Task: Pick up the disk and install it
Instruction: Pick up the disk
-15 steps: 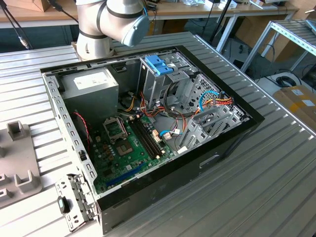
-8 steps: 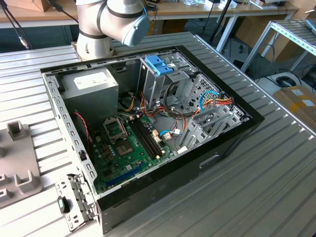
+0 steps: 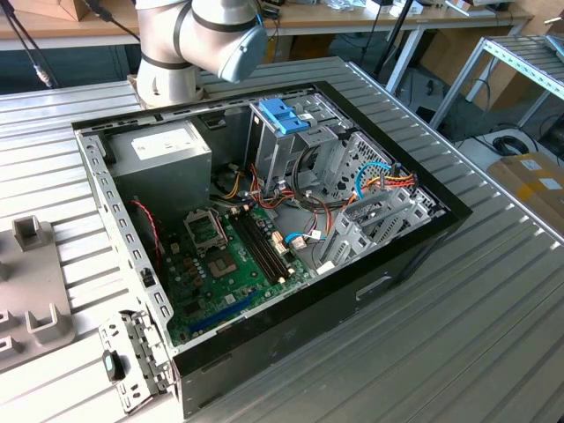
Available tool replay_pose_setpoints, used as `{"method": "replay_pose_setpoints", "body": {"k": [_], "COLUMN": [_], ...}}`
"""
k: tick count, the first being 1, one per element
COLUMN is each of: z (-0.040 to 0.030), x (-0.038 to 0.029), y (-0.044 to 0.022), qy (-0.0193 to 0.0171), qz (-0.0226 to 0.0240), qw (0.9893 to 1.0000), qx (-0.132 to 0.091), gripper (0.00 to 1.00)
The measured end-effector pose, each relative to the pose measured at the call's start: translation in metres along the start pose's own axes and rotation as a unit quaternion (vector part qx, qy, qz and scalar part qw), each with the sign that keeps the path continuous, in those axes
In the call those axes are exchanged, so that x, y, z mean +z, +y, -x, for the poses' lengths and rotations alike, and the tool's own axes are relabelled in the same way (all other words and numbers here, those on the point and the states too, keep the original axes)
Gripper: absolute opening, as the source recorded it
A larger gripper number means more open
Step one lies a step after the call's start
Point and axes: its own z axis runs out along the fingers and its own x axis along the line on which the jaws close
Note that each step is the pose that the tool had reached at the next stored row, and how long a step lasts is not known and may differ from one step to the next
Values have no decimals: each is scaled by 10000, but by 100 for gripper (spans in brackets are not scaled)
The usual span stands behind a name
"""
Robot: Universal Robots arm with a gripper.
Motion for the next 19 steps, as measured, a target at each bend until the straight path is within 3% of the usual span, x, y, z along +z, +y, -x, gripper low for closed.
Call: {"method": "replay_pose_setpoints", "body": {"k": [19], "z": [-52], "x": [-13], "y": [-125], "qy": [2], "qz": [39], "qw": [10000], "qx": [2], "gripper": [37]}}
